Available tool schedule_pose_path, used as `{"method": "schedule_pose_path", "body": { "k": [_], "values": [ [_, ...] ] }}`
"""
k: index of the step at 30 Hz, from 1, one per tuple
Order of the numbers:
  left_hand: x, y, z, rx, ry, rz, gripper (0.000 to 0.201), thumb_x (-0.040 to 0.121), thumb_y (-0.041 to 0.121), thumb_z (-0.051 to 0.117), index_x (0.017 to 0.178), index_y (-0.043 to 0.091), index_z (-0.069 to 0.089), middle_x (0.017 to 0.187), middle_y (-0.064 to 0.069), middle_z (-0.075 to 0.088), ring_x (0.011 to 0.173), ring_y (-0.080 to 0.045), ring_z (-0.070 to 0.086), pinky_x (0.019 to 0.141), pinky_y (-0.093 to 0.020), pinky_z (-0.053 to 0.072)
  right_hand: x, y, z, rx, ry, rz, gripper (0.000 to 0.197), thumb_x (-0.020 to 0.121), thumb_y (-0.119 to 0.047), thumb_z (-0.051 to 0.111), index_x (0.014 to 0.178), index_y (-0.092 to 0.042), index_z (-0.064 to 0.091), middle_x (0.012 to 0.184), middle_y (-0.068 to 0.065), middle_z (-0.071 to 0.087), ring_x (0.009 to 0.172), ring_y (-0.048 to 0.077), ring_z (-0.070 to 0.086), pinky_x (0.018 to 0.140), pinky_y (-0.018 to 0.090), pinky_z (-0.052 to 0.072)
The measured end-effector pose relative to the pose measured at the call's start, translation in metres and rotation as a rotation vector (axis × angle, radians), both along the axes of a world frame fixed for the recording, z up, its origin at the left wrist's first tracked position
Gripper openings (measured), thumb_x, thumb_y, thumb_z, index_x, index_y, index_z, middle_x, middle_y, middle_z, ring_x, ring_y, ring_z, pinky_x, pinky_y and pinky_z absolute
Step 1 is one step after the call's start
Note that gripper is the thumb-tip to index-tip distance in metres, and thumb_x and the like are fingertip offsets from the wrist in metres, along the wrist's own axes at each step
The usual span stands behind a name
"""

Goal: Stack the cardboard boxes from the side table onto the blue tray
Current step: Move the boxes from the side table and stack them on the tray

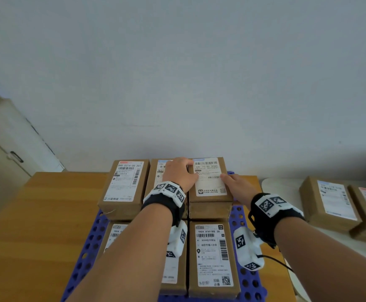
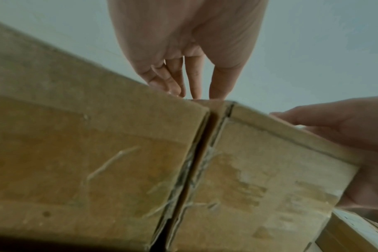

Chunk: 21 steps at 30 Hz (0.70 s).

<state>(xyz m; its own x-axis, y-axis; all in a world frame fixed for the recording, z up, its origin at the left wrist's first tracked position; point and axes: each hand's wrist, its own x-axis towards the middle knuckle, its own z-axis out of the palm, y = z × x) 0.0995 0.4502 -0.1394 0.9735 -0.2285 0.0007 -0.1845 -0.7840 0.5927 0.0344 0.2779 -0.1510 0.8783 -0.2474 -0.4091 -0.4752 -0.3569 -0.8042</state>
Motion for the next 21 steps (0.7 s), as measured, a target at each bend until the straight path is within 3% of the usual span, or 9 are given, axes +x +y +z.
{"method": "schedule_pose_path", "body": {
  "k": [3,5,7,9,13,21],
  "values": [
    [-0.004,-0.005,0.006,0.029,0.012,0.000,0.045,0.087,0.023,0.066,0.132,0.023,0.058,0.138,0.002,0.055,0.129,-0.019,0.048,0.102,-0.035,0.046,-0.003,-0.005,0.009,-0.110,-0.064,-0.010,0.048,0.101,-0.044,0.039,0.124,-0.006,0.058,0.106,0.006,0.065,0.096,0.022,0.059,0.093,0.040,0.050],
    [-0.008,-0.012,0.012,0.031,-0.007,-0.011,0.043,0.089,0.022,0.064,0.132,0.023,0.059,0.137,0.002,0.055,0.124,-0.018,0.052,0.092,-0.029,0.047,-0.006,-0.011,0.014,-0.130,-0.096,-0.030,0.052,0.101,-0.042,0.040,0.122,0.003,0.056,0.101,0.014,0.065,0.094,0.030,0.060,0.094,0.048,0.051],
    [-0.012,-0.021,0.019,0.012,-0.029,-0.027,0.040,0.090,0.021,0.063,0.130,0.023,0.060,0.135,0.001,0.056,0.119,-0.018,0.055,0.087,-0.026,0.048,-0.010,-0.018,0.020,-0.147,-0.096,-0.045,0.054,0.100,-0.045,0.040,0.126,0.000,0.055,0.117,0.019,0.064,0.108,0.034,0.060,0.098,0.052,0.048],
    [-0.016,-0.032,0.025,-0.019,-0.024,-0.039,0.040,0.089,0.022,0.063,0.129,0.023,0.061,0.135,0.000,0.055,0.120,-0.019,0.055,0.093,-0.032,0.051,-0.014,-0.026,0.024,-0.162,-0.105,-0.058,0.052,0.099,-0.045,0.041,0.128,-0.004,0.055,0.123,0.018,0.061,0.111,0.031,0.057,0.101,0.052,0.045],
    [-0.025,-0.052,0.035,-0.005,-0.044,-0.088,0.038,0.089,0.023,0.061,0.126,0.025,0.062,0.135,-0.003,0.056,0.126,-0.024,0.051,0.104,-0.038,0.044,-0.025,-0.044,0.032,-0.181,-0.143,-0.083,0.049,0.100,-0.044,0.043,0.132,-0.007,0.052,0.130,0.014,0.058,0.118,0.030,0.055,0.102,0.052,0.044],
    [-0.041,-0.114,0.044,-0.062,0.003,-0.164,0.037,0.090,0.024,0.061,0.127,0.024,0.060,0.135,-0.003,0.054,0.121,-0.022,0.055,0.102,-0.039,0.046,-0.055,-0.104,0.042,-0.259,-0.164,-0.136,0.048,0.098,-0.045,0.048,0.132,-0.011,0.053,0.128,0.011,0.059,0.108,0.030,0.060,0.086,0.040,0.050]
  ]
}}
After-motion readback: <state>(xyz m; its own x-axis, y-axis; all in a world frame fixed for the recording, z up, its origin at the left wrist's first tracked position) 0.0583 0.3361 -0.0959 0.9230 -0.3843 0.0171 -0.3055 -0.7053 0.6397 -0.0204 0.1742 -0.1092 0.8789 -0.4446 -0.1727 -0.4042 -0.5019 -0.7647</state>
